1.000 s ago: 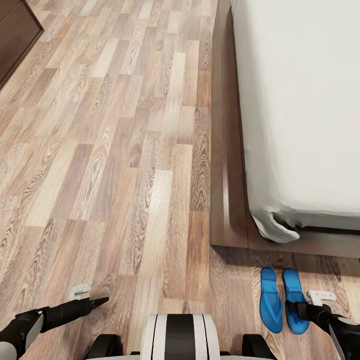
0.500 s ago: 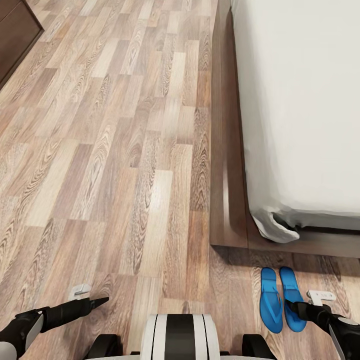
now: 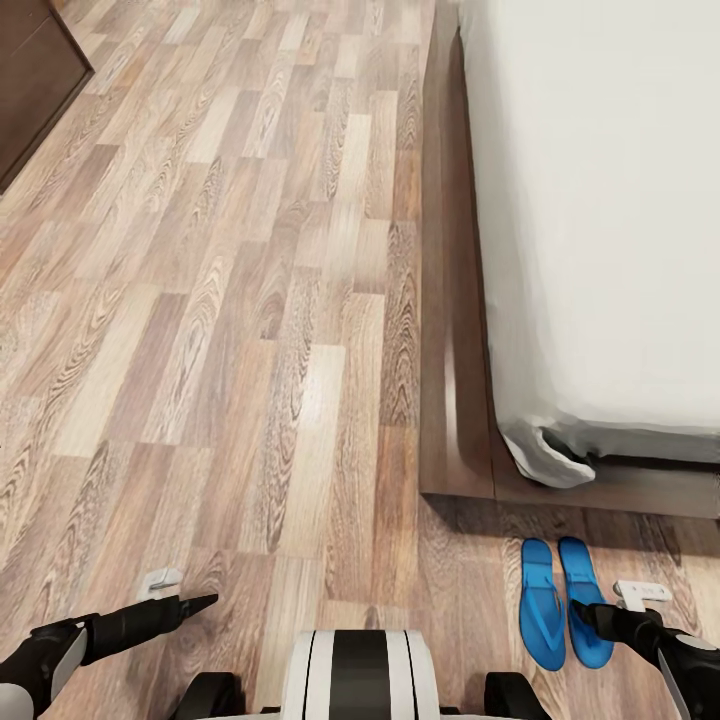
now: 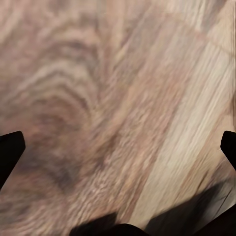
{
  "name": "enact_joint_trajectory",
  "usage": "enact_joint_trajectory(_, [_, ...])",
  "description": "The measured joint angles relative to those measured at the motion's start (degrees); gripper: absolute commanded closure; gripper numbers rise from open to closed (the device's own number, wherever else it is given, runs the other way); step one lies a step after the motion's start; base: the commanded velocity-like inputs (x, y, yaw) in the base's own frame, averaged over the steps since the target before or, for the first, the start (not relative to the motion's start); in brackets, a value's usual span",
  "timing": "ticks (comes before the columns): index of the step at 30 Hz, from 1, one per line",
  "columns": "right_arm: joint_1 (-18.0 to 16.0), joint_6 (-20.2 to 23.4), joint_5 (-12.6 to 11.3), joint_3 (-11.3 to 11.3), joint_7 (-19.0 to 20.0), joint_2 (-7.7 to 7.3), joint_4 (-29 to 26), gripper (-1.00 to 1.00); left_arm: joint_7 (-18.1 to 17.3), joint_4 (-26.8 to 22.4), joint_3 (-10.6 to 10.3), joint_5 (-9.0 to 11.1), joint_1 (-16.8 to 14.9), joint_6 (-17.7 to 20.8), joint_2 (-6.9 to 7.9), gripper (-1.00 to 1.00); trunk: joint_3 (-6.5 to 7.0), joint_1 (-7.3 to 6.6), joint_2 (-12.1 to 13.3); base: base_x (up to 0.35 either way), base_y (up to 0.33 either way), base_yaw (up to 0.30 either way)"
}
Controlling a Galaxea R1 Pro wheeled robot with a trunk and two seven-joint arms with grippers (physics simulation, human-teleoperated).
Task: In the bedroom, move the book from the bed onto either nightstand, and place the two sandals side by side next to the bed.
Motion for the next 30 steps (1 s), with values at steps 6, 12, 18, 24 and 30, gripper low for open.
enact_joint_trajectory(6, [0.0, 0.0, 0.0, 0.0, 0.0, 0.0, 0.0, -1.0, 0.2, 0.0, -0.1, 0.0, 0.0, 0.0, -0.01, -1.0, 1.33, -0.15, 0.1, 0.0, 0.0, 0.0])
enact_joint_trajectory(12, [0.0, 0.0, 0.0, 0.0, 0.0, 0.0, 0.0, -1.0, 0.3, 0.0, -0.1, 0.0, 0.0, 0.0, -0.01, -1.0, 2.66, -0.31, 0.2, 0.0, 0.0, 0.0])
enact_joint_trajectory(18, [0.0, 0.0, 0.0, 0.0, 0.0, 0.0, 0.0, -1.0, 0.3, 0.0, -0.1, 0.0, 0.0, 0.0, -0.01, -1.0, 3.99, -0.46, 0.2, 0.0, 0.0, 0.0])
enact_joint_trajectory(24, [0.0, 0.1, -0.1, 0.0, 0.1, -0.05, -0.1, -1.0, 0.3, 0.0, -0.1, -0.1, 0.0, 0.1, -0.09, -1.0, 5.32, -0.62, 0.3, 0.0, 0.0, 0.0])
enact_joint_trajectory(30, [0.0, 0.2, -0.2, -0.3, 0.3, -0.24, -0.1, -1.0, 0.3, 0.0, -0.1, -0.1, 0.0, 0.1, -0.62, -1.0, 6.65, -0.77, 0.4, 0.0, 0.0, 0.0])
